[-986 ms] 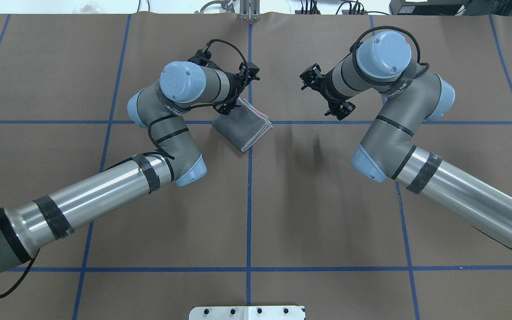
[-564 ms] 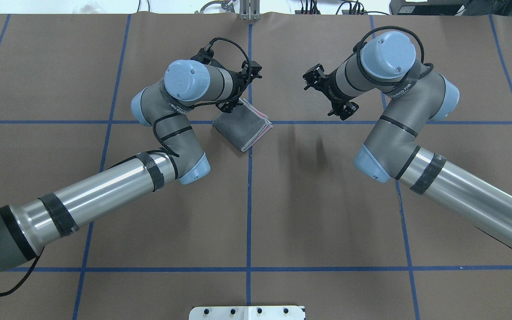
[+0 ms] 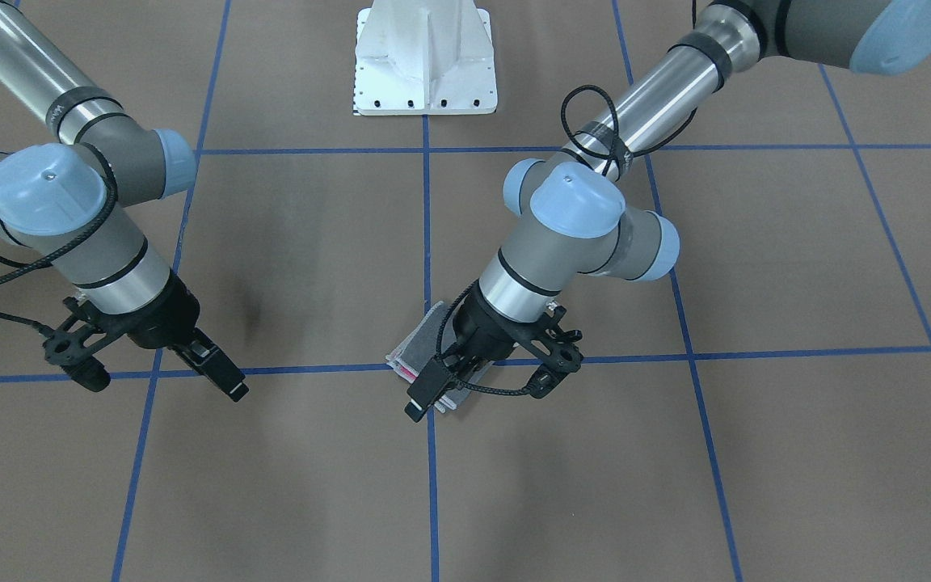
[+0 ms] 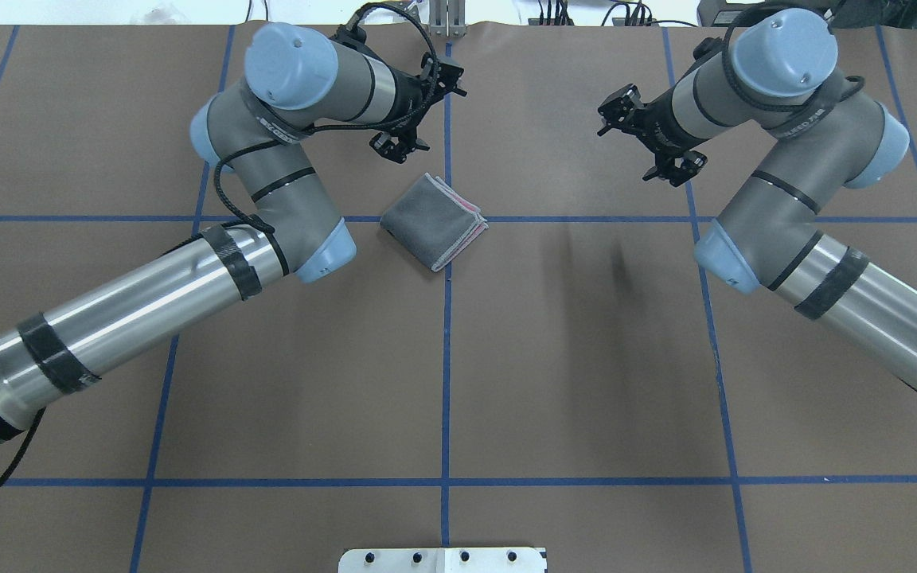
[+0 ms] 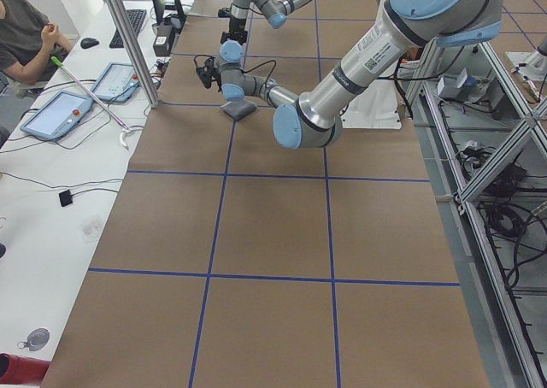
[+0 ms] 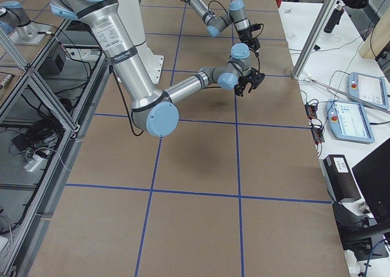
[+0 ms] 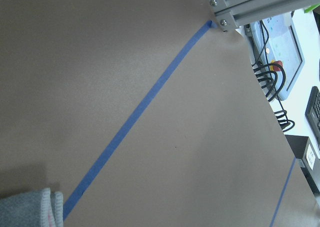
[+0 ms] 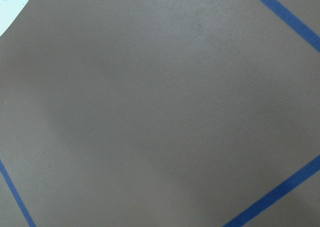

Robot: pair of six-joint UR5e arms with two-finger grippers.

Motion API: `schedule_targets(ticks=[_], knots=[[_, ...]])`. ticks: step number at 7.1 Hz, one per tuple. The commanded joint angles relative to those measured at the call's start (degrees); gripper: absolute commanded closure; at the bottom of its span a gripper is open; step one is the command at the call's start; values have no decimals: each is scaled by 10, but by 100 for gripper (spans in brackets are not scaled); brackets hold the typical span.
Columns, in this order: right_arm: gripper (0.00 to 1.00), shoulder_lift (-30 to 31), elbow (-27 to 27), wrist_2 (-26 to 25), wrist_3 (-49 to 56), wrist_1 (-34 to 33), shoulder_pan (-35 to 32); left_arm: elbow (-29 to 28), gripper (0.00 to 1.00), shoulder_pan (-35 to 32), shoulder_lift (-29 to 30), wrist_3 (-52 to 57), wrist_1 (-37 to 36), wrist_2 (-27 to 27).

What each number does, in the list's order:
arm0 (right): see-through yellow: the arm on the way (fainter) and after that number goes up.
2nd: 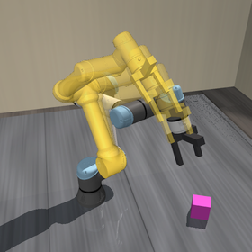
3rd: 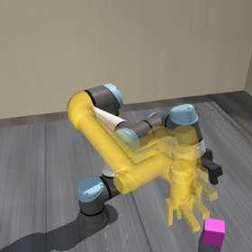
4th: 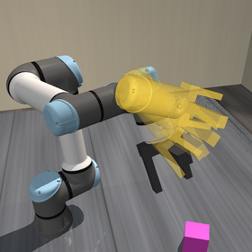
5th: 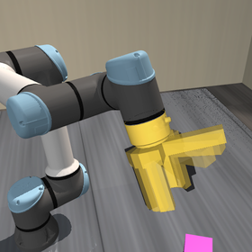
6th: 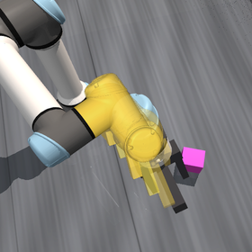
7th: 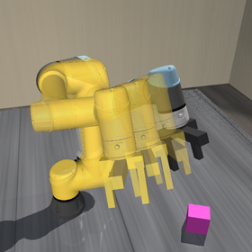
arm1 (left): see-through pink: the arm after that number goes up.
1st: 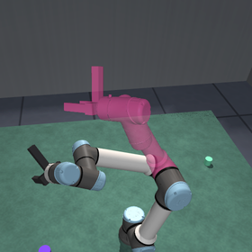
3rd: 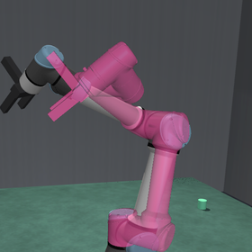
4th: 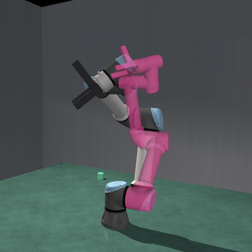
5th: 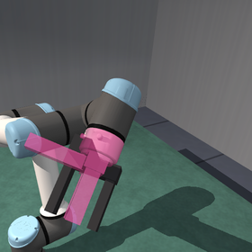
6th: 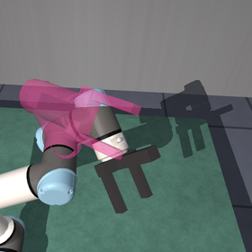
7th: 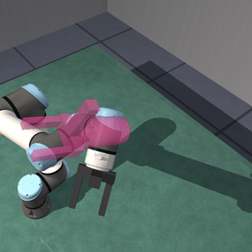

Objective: Fold towel twice with both arms

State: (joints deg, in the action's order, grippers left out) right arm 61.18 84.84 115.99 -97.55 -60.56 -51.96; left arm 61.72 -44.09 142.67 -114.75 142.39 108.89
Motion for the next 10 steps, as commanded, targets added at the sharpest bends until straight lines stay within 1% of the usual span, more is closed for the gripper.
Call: schedule_targets(ticks=[1,2,4,5,6,7,8,9,10], knots=[[0,46,22,37,104,-1,-56,120,0,-68,-110,126,-50,67],[0,66,23,51,179,-1,-80,174,0,-86,-181,248,-81,75],[0,121,16,55,356,-6,-104,267,0,-128,-315,552,-180,74],[0,146,16,64,419,-13,-124,288,0,-156,-343,676,-239,73],[0,166,16,98,489,-29,-159,302,0,-179,-370,769,-281,72],[0,189,16,114,574,-61,-181,304,0,-194,-394,872,-333,73],[0,198,14,116,655,-95,-205,313,0,-209,-396,931,-405,76],[0,197,16,126,737,-151,-236,322,0,-239,-397,978,-465,110],[0,194,17,144,815,-203,-265,319,0,-283,-399,1024,-494,206]])
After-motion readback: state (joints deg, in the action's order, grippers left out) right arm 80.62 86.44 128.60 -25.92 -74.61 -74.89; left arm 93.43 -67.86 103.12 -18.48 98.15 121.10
